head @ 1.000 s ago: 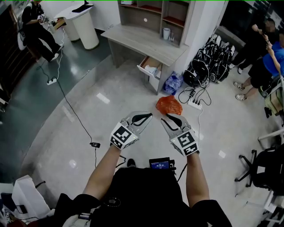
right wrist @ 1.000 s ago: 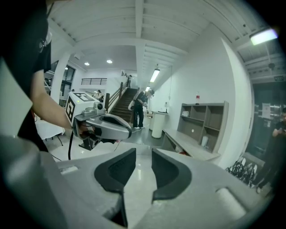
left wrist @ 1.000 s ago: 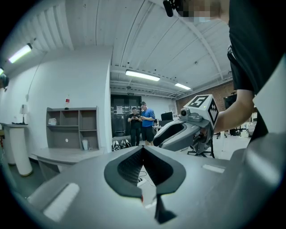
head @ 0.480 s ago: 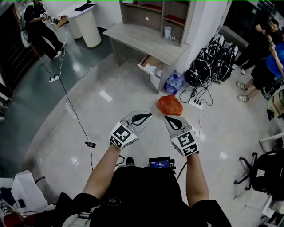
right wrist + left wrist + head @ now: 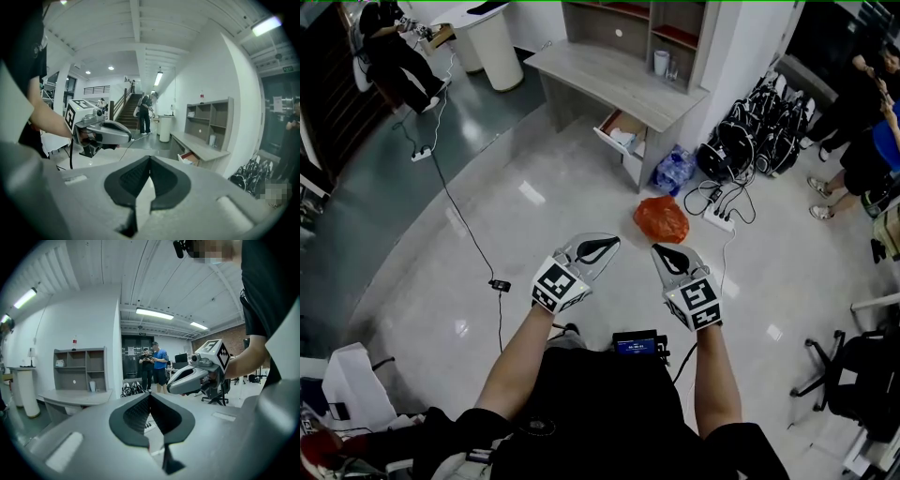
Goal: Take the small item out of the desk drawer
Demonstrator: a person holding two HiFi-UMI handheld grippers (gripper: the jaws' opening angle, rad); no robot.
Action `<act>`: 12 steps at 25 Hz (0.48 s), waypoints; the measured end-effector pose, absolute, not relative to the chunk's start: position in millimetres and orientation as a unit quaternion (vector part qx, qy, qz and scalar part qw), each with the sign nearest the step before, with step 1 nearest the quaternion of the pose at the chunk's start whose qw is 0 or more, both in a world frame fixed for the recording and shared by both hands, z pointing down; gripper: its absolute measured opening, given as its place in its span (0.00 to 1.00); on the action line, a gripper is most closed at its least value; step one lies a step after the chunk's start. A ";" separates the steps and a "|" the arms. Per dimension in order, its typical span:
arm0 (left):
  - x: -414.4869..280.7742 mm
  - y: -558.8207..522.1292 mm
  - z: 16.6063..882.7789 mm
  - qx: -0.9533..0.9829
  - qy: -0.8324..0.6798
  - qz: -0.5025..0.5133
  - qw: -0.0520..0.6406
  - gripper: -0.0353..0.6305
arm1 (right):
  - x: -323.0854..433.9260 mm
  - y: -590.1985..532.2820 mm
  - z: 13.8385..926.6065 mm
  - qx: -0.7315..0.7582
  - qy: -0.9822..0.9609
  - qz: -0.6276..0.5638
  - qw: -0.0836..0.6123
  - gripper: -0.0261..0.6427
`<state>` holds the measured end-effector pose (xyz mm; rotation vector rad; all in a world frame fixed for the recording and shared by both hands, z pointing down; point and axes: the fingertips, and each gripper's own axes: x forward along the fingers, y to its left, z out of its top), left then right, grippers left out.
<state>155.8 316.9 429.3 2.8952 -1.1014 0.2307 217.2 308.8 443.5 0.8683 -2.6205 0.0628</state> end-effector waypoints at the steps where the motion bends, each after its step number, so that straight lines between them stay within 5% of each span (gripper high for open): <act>1: 156.4 316.7 430.5 0.931 -0.357 0.075 0.019 0.06 | 218.3 308.3 444.3 0.309 -0.932 0.022 0.188 0.04; 12: 143.3 304.8 453.1 0.933 -0.348 0.078 0.046 0.06 | 221.4 285.3 445.6 0.366 -0.917 0.023 0.157 0.04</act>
